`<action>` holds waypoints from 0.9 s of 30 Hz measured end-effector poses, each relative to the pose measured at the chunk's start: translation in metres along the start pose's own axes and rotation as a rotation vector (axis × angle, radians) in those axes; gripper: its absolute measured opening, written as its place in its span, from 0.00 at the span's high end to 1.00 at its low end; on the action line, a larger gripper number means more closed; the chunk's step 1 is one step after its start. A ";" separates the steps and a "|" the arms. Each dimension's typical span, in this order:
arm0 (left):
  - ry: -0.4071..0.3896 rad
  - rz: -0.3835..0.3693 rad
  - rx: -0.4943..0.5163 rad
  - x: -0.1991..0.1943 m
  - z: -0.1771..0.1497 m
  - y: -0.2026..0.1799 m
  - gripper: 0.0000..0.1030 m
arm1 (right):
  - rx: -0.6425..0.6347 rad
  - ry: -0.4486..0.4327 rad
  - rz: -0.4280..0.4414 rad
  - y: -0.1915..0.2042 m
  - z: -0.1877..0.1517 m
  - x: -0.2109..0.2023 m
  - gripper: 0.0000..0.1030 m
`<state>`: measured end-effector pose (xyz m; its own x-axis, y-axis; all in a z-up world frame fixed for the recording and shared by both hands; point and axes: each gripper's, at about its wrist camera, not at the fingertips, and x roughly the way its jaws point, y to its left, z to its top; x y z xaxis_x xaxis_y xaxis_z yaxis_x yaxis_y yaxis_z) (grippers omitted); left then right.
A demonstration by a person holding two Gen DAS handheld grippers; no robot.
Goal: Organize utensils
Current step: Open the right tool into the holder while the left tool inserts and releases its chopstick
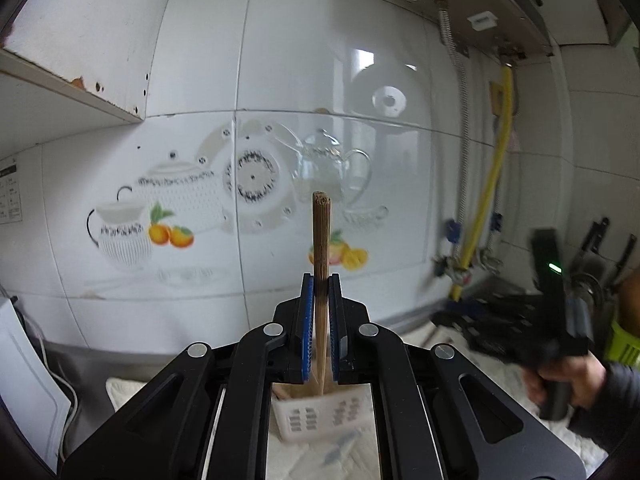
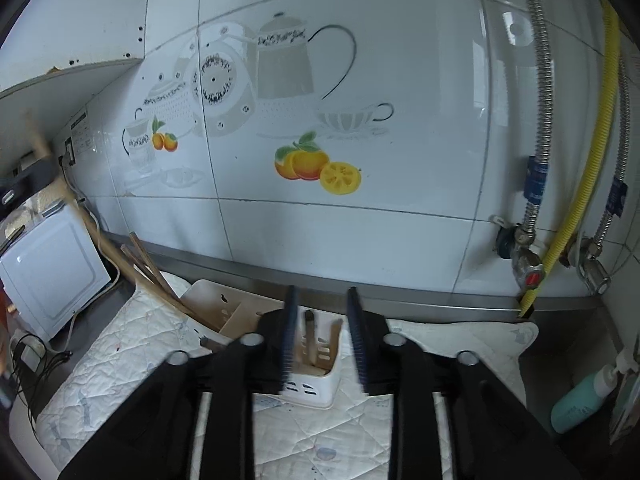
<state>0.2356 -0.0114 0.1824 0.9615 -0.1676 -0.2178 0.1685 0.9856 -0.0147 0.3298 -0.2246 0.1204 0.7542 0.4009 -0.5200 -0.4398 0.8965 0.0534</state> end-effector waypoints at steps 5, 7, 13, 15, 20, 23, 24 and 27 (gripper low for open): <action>-0.010 0.039 -0.010 0.022 0.005 0.004 0.95 | -0.014 -0.042 -0.018 -0.004 -0.013 -0.027 0.72; -0.001 0.038 -0.022 0.029 0.000 0.006 0.95 | -0.025 -0.050 -0.022 -0.002 -0.022 -0.037 0.71; 0.056 0.037 -0.071 0.053 -0.023 0.017 0.95 | -0.039 -0.056 0.015 0.012 -0.061 -0.061 0.69; 0.075 0.045 -0.083 0.060 -0.031 0.020 0.95 | -0.028 -0.046 0.037 0.017 -0.073 -0.065 0.69; 0.131 0.033 -0.089 0.074 -0.044 0.024 0.95 | -0.006 -0.023 0.075 0.031 -0.106 -0.073 0.69; 0.149 0.029 -0.080 0.077 -0.049 0.024 0.94 | 0.019 -0.006 0.095 0.038 -0.124 -0.078 0.68; 0.152 0.032 -0.079 0.077 -0.051 0.024 0.94 | 0.027 -0.004 0.098 0.040 -0.130 -0.081 0.68; 0.154 0.023 -0.087 0.075 -0.052 0.026 0.92 | 0.039 0.013 0.097 0.047 -0.147 -0.085 0.68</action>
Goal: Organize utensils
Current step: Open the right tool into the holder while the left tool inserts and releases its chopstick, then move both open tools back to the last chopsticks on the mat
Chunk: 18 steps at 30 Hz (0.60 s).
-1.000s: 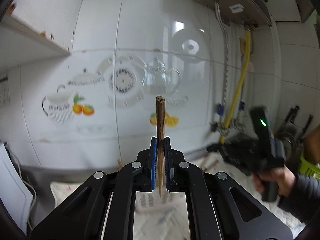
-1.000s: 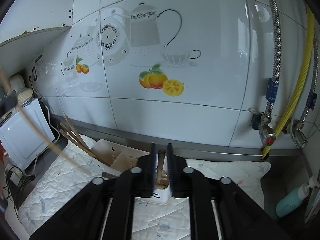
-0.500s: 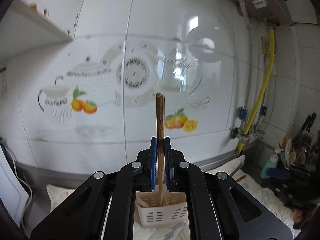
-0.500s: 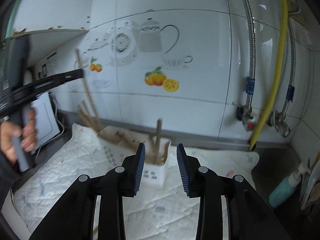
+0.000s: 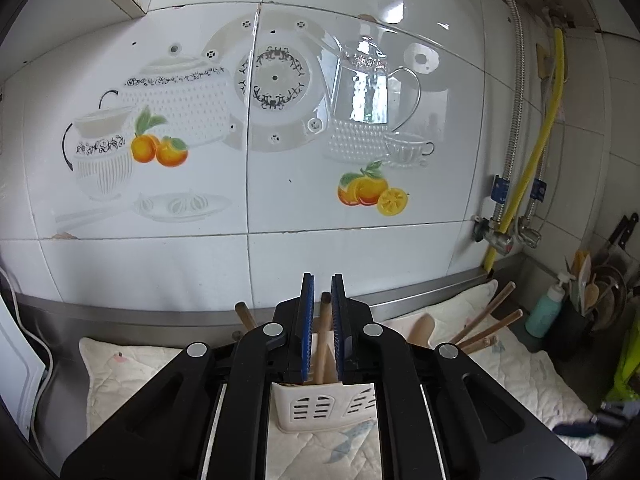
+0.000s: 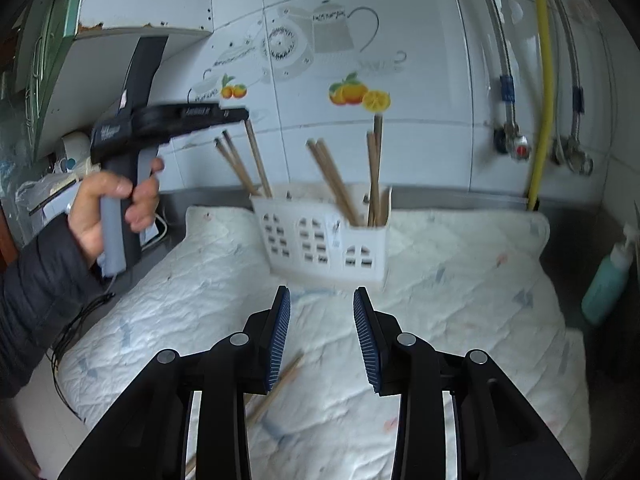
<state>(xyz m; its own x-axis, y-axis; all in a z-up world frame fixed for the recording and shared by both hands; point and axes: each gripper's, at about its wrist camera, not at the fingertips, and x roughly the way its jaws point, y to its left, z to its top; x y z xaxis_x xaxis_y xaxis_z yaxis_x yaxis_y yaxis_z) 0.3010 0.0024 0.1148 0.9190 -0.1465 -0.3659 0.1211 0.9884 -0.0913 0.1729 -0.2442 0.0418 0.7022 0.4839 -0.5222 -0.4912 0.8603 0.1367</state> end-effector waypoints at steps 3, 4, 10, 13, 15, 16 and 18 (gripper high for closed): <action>-0.013 -0.016 -0.008 -0.010 0.001 0.001 0.84 | 0.001 0.024 -0.013 0.011 -0.021 -0.005 0.68; -0.026 -0.026 -0.005 -0.015 0.001 0.001 0.83 | 0.008 0.036 -0.010 0.014 -0.030 -0.007 0.68; -0.046 -0.038 -0.009 -0.053 -0.003 0.001 0.82 | 0.054 0.114 -0.004 0.038 -0.076 -0.009 0.71; -0.051 -0.028 -0.018 -0.075 -0.014 0.004 0.62 | 0.080 0.167 0.009 0.054 -0.101 -0.004 0.77; -0.053 -0.014 -0.014 -0.092 -0.027 0.007 0.62 | 0.116 0.184 0.017 0.061 -0.112 -0.001 0.78; -0.049 -0.011 -0.012 -0.097 -0.032 0.008 0.62 | 0.142 0.196 0.028 0.065 -0.118 0.000 0.80; -0.041 0.013 -0.008 -0.111 -0.046 0.010 0.62 | 0.133 0.202 -0.009 0.075 -0.127 0.001 0.82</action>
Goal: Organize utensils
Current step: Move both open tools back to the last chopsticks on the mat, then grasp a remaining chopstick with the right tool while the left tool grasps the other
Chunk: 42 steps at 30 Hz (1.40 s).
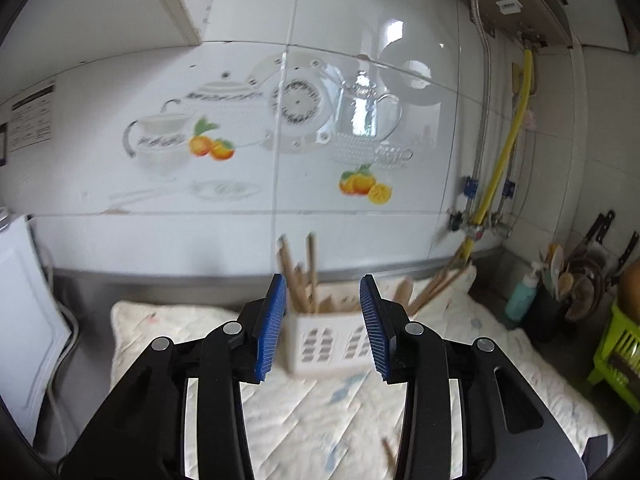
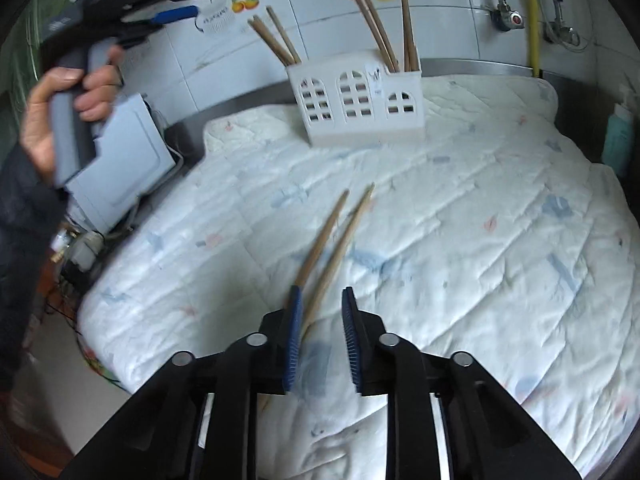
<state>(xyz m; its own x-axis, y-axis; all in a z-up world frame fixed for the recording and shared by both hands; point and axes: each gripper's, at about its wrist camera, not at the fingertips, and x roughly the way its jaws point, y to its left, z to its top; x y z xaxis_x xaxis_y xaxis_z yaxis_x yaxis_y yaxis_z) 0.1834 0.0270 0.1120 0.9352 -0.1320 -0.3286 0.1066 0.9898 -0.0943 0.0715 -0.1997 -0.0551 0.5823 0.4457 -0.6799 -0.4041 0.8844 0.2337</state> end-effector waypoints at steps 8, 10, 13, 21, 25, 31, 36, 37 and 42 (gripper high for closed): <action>0.023 0.078 -0.062 -0.044 -0.054 0.028 0.51 | 0.092 0.024 -0.025 0.020 -0.018 0.012 0.86; 0.029 0.089 -0.078 -0.051 -0.066 0.035 0.51 | 0.103 0.038 -0.050 0.021 -0.020 0.018 0.87; 0.039 0.118 -0.090 -0.061 -0.088 0.042 0.48 | 0.124 0.047 -0.065 0.022 -0.022 0.024 0.89; 0.081 0.168 -0.091 -0.073 -0.129 0.048 0.48 | 0.134 0.072 -0.124 0.031 -0.021 0.034 0.89; 0.113 0.162 -0.099 -0.073 -0.143 0.047 0.48 | 0.109 0.073 -0.164 0.036 -0.020 0.037 0.90; 0.168 0.127 -0.114 -0.073 -0.162 0.039 0.48 | 0.084 0.050 -0.193 0.033 -0.021 0.031 0.92; 0.220 0.098 -0.107 -0.072 -0.179 0.019 0.48 | 0.078 0.022 -0.207 0.017 -0.022 0.018 0.93; 0.228 0.088 -0.104 -0.072 -0.182 0.013 0.48 | 0.083 0.019 -0.209 0.011 -0.023 0.016 0.93; 0.294 0.012 -0.103 -0.070 -0.205 -0.022 0.48 | 0.084 0.006 -0.216 -0.011 -0.028 0.008 0.93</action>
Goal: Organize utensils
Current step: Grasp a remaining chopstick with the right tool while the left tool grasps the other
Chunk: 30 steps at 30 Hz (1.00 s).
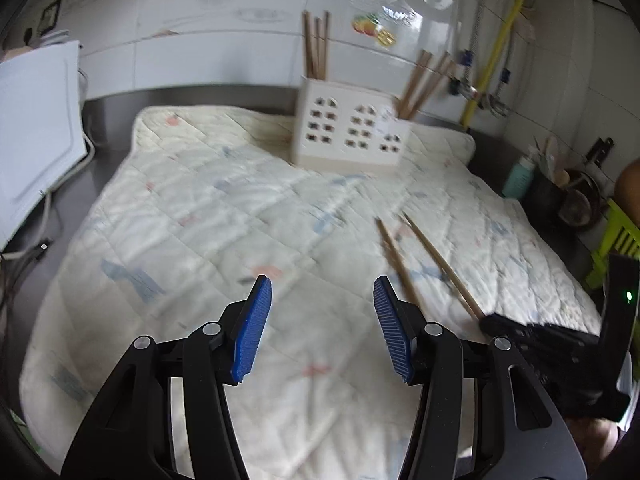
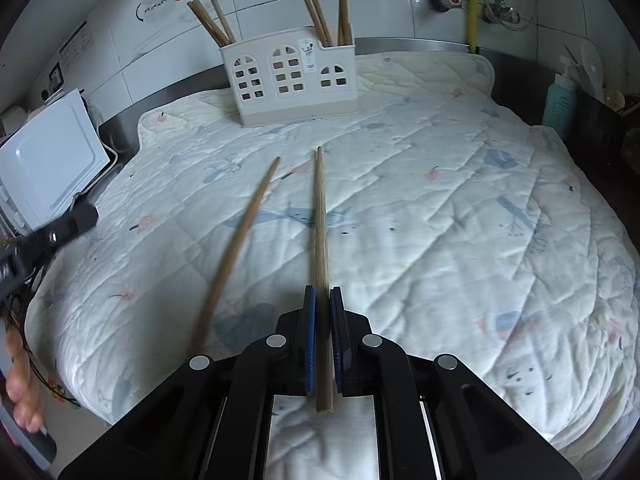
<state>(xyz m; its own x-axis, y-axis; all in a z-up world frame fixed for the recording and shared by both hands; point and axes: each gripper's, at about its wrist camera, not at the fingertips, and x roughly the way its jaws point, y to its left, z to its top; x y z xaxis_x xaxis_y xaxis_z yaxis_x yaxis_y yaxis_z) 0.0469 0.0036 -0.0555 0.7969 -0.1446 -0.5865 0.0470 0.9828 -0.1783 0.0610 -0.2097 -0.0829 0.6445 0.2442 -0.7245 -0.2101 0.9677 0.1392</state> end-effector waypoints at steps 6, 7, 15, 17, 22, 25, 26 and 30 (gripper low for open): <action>0.054 -0.071 0.040 0.013 -0.026 -0.042 0.61 | -0.032 -0.005 0.021 -0.012 -0.004 -0.003 0.93; 0.067 -0.080 0.042 0.017 -0.030 -0.047 0.64 | -0.032 -0.003 0.028 -0.013 -0.004 -0.002 0.93; 0.138 -0.120 0.022 0.042 -0.038 -0.061 0.76 | -0.027 -0.017 0.059 -0.018 -0.011 -0.004 0.92; 0.144 -0.123 0.028 0.046 -0.038 -0.063 0.83 | -0.029 -0.018 0.064 -0.019 -0.011 -0.004 0.92; 0.164 -0.120 0.029 0.056 -0.042 -0.067 0.85 | -0.034 -0.023 0.076 -0.020 -0.013 -0.005 0.92; 0.167 -0.120 0.026 0.057 -0.041 -0.067 0.85 | -0.030 -0.026 0.081 -0.020 -0.014 -0.005 0.92; 0.167 -0.119 0.030 0.058 -0.041 -0.068 0.85 | -0.029 -0.028 0.082 -0.020 -0.014 -0.005 0.92; 0.165 -0.109 0.049 0.059 -0.041 -0.071 0.85 | -0.032 -0.034 0.083 -0.021 -0.016 -0.006 0.92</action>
<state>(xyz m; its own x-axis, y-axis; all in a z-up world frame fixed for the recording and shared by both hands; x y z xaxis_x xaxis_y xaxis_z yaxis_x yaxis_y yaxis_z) 0.0658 -0.0795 -0.1096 0.6760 -0.2632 -0.6883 0.1601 0.9642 -0.2114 0.0500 -0.2320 -0.0920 0.6484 0.3261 -0.6879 -0.2868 0.9417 0.1761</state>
